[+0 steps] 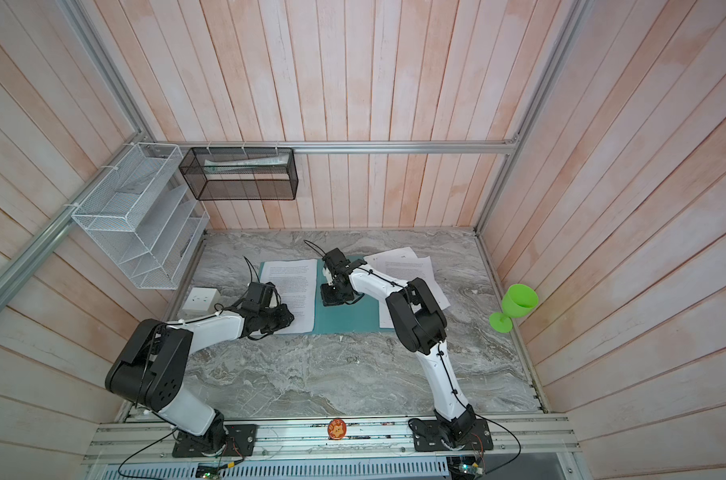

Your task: Put the files into the folder

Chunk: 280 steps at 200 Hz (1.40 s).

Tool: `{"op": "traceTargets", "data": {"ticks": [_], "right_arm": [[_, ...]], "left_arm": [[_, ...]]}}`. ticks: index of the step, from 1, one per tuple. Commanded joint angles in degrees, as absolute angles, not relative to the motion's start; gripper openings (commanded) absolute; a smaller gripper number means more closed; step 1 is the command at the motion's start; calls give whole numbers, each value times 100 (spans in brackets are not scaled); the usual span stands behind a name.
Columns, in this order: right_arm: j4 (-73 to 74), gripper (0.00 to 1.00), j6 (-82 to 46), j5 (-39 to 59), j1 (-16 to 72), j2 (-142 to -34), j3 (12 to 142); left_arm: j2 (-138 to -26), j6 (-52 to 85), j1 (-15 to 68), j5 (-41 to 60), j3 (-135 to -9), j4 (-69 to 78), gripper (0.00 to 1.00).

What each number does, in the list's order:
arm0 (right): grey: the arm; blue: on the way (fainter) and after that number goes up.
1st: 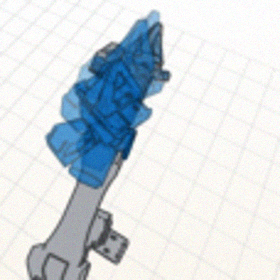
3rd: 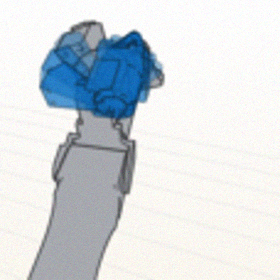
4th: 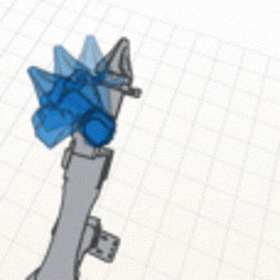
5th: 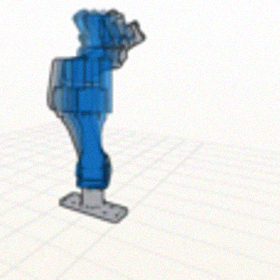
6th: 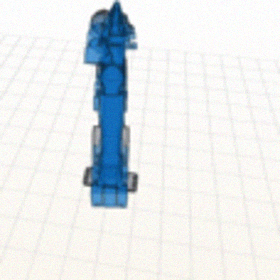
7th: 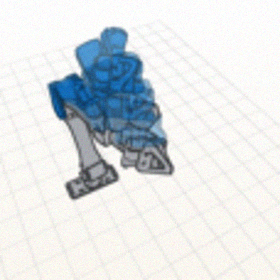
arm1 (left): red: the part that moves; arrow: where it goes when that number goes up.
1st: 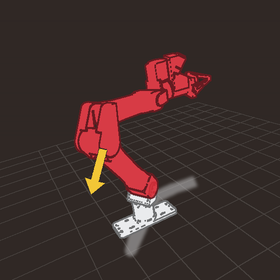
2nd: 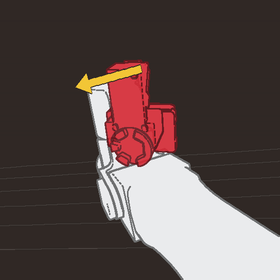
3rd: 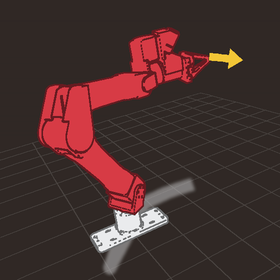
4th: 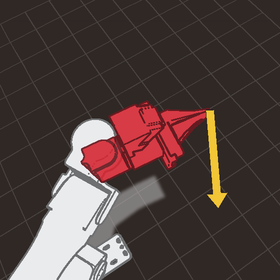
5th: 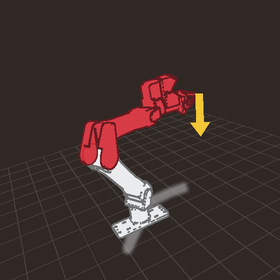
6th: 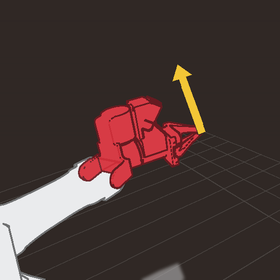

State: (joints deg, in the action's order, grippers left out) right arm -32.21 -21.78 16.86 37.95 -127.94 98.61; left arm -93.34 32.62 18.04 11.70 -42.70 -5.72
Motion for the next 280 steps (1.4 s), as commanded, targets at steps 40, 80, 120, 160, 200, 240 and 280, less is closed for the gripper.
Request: {"op": "traceTargets", "data": {"ticks": [40, 80, 120, 160, 200, 240, 280], "right_arm": [[-2626, 2, -2553, 3099, 3357, -12437, 9545], [-760, 37, -3635, 4108, 2998, -11644, 8324], [-656, 19, -3859, 4160, 3011, -11613, 7850], [-896, 0, -3659, 4248, 3147, -12066, 8098], [-1134, 0, -3579, 4344, 3231, -12562, 8666], [-1630, 0, -3230, 4141, 3020, -13197, 9995], [-3300, 0, -2353, 4045, 2621, -14487, 12946]], "left_arm": [[-9591, 3274, 1758, 974, -4012, -1240, 24], [-9529, 3245, 1758, 992, -4007, -1263, 24], [-9502, 3235, 1758, 973, -4014, -1283, 24], [-9483, 3234, 1758, 979, -4005, -1275, 24], [-9478, 3243, 1760, 980, -4007, -1276, 24], [-9466, 3243, 1749, 984, -4003, -1283, 24], [-9376, 3226, 1688, 999, -3994, -1316, 24]]}}
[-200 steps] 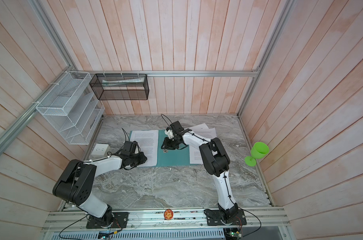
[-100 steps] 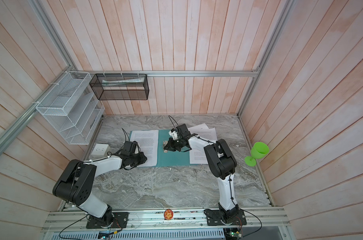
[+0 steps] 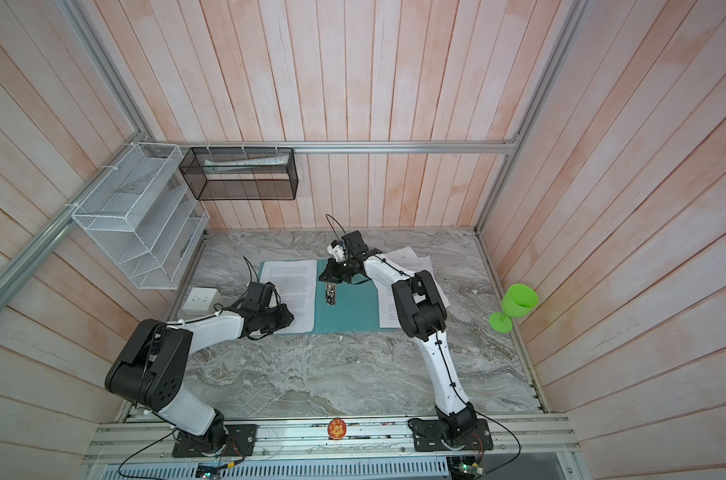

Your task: Put the files into the folder

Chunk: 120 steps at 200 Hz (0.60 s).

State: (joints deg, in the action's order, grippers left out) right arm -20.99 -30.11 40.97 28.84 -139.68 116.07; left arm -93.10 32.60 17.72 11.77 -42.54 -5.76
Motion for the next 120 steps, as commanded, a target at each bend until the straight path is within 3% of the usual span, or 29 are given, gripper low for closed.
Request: {"op": "traceTargets", "data": {"ticks": [1, 13, 31, 48, 72, 91, 120], "right_arm": [[-3355, 0, -2337, 4057, 2620, -14499, 13029], [-4014, 0, -1985, 3831, 2582, -14600, 13891], [-4463, 13, -1661, 3173, 2385, -14188, 14134], [-4063, 35, -1586, 2761, 2085, -13290, 13055], [-2929, 51, -1507, 1882, 1550, -11867, 10957], [-2078, 53, -1318, 1379, 1076, -11000, 9514], [-1889, 51, -1463, 1252, 262, -10429, 8676]], "left_arm": [[-9373, 3221, 1679, 991, -3996, -1330, 24], [-9265, 3193, 1681, 913, -4020, -1399, 25], [-9079, 3085, 1679, 823, -4151, -1508, 29], [-9004, 2801, 1694, 839, -4544, -1769, 40], [-8833, 2372, 1713, 955, -5278, -2119, 57], [-8674, 2186, 1765, 1075, -5828, -2326, 63], [-8446, 2122, 1954, 1226, -6427, -2375, 65]]}}
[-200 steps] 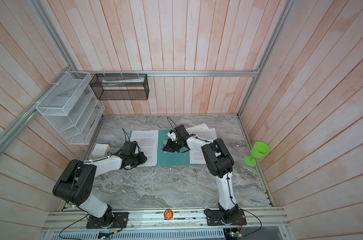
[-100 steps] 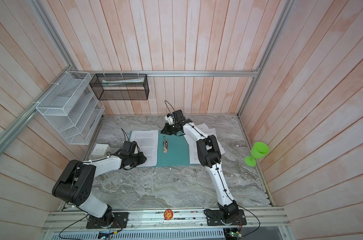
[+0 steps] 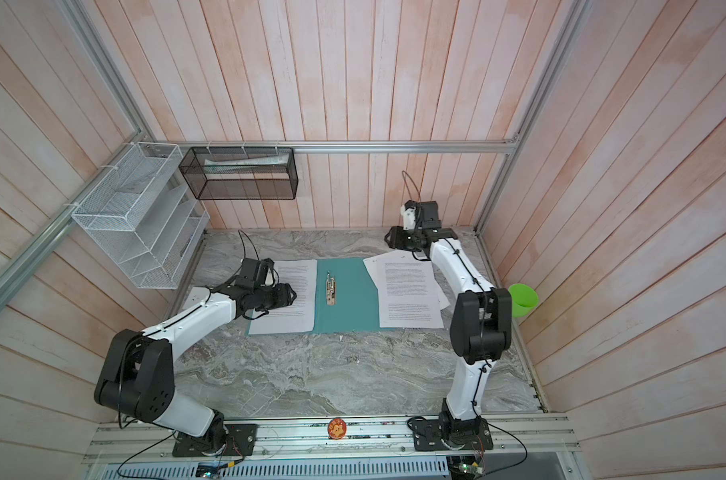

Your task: Put the files into the folder

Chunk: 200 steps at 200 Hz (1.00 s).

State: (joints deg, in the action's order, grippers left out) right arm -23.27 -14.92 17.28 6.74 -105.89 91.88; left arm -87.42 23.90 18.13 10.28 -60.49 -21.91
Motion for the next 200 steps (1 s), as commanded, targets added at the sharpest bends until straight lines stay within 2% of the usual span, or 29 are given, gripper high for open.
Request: {"op": "traceTargets", "data": {"ticks": [1, 32, 67, 93, 200], "right_arm": [[-1885, 51, -1478, 1272, 232, -10418, 8653], [-772, 44, -1845, 2707, -766, -10306, 7676], [-662, 37, -1498, 3403, -1169, -11036, 7906], [-649, 33, -1518, 3525, -1278, -11590, 8132], [-909, 36, -1476, 3903, -1270, -12967, 9170]], "left_arm": [[-8437, 2129, 1957, 1241, -6435, -2357, 65], [-8148, 2331, 2019, 1877, -6175, -1639, 65], [-8229, 2425, 2030, 2167, -5953, -1281, 65], [-8374, 2460, 2032, 2224, -5865, -1245, 65], [-8662, 2586, 2118, 2278, -5660, -1178, 65]]}}
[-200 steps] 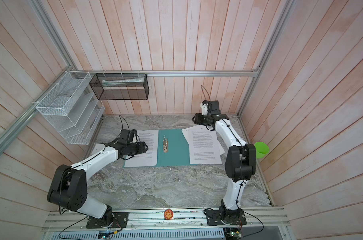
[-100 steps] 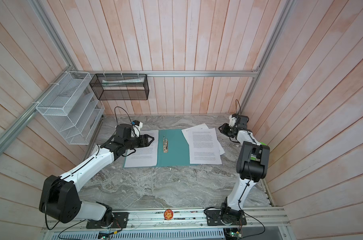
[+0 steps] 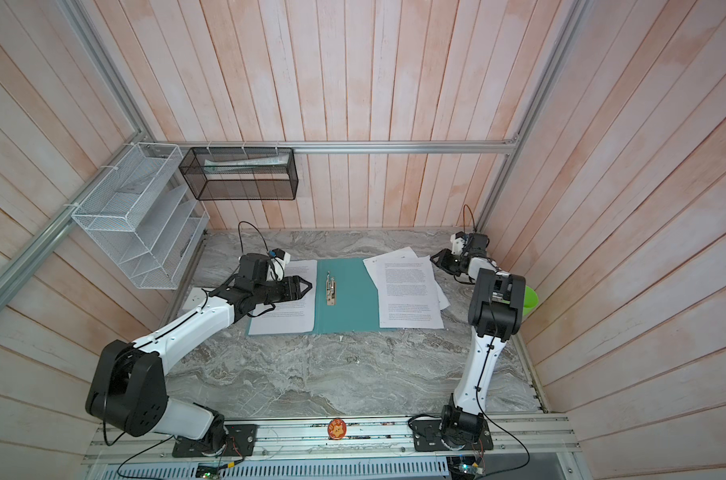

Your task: Put the files into the folder

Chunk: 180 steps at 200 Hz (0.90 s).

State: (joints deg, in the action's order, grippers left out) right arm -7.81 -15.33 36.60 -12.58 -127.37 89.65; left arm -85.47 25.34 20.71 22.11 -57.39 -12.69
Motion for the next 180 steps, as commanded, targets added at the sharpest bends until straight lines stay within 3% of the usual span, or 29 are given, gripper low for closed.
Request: {"op": "traceTargets", "data": {"ticks": [1, 66, 180], "right_arm": [[-916, 36, -1477, 3907, -1272, -12974, 9181], [-1015, 36, -1550, 4338, -1248, -13409, 9507], [-973, 25, -1633, 4937, -1107, -13728, 9879]], "left_arm": [[-8664, 2585, 2123, 2277, -5665, -1178, 65], [-8795, 2590, 2127, 2225, -5713, -1267, 65], [-8826, 2632, 2127, 2180, -5608, -1259, 64]]}}
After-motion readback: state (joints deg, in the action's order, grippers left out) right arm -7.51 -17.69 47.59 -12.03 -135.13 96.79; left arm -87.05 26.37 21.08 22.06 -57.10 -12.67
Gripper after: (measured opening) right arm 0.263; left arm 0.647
